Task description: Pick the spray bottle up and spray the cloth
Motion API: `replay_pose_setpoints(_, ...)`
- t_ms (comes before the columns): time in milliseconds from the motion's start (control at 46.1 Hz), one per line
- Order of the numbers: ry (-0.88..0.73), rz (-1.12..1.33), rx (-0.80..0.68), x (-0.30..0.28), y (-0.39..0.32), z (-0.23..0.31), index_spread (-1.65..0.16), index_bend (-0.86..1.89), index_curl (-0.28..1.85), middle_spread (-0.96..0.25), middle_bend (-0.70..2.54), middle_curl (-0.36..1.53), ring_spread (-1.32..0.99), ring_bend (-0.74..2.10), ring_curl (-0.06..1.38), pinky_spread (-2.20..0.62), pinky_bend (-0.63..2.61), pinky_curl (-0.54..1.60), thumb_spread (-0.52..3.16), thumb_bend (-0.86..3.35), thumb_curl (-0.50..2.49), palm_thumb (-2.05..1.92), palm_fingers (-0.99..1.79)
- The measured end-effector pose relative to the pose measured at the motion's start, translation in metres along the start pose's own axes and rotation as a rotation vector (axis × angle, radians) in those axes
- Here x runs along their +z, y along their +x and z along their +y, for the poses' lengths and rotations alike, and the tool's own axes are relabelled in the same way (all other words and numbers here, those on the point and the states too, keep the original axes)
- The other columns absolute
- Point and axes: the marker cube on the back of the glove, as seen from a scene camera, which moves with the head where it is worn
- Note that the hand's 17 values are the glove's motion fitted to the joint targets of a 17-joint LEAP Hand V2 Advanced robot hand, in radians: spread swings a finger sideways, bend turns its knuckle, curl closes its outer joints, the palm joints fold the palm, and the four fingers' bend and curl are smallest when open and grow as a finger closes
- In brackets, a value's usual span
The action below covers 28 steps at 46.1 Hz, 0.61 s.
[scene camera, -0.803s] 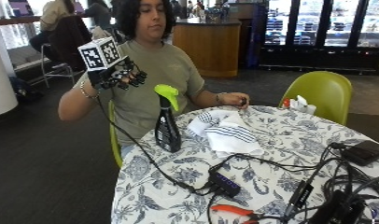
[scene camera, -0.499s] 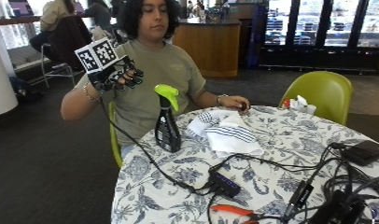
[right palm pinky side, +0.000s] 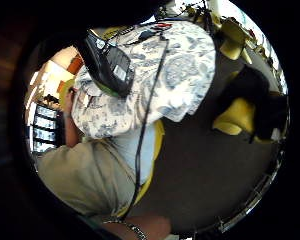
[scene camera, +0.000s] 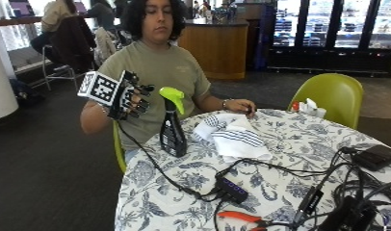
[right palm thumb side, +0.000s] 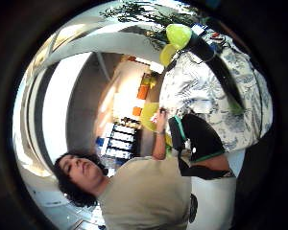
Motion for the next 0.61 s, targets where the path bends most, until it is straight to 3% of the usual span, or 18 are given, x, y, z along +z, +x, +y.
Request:
replay_pose_setpoints(304, 0.227, -0.138, 0.009, 0.030, 0.020, -0.028, -0.34, 0.11, 0.19, 0.04, 0.22, 0.32, -0.02, 0.48, 0.30, 0.18, 0.45, 0.33, 1.10, 0.08, 0.34, 0.75, 0.49)
replay_pose_setpoints(391, 0.325, -0.193, -0.036, 0.039, 0.029, -0.045, -0.31, 0.13, 0.20, 0.01, 0.27, 0.34, -0.05, 0.51, 0.30, 0.11, 0.47, 0.32, 1.11, 0.12, 0.38, 0.85, 0.78)
replay_pose_setpoints(478, 0.407, -0.247, 0.024, 0.045, 0.030, -0.064, -0.28, 0.11, 0.21, -0.03, 0.26, 0.36, -0.09, 0.59, 0.34, -0.05, 0.57, 0.36, 1.06, 0.12, 0.42, 0.91, 1.07)
replay_pose_setpoints(608, 0.403, -0.277, 0.048, 0.052, 0.032, -0.062, -0.26, 0.19, 0.26, -0.07, 0.31, 0.42, -0.13, 0.68, 0.41, -0.17, 0.70, 0.44, 1.06, 0.11, 0.45, 0.94, 1.34)
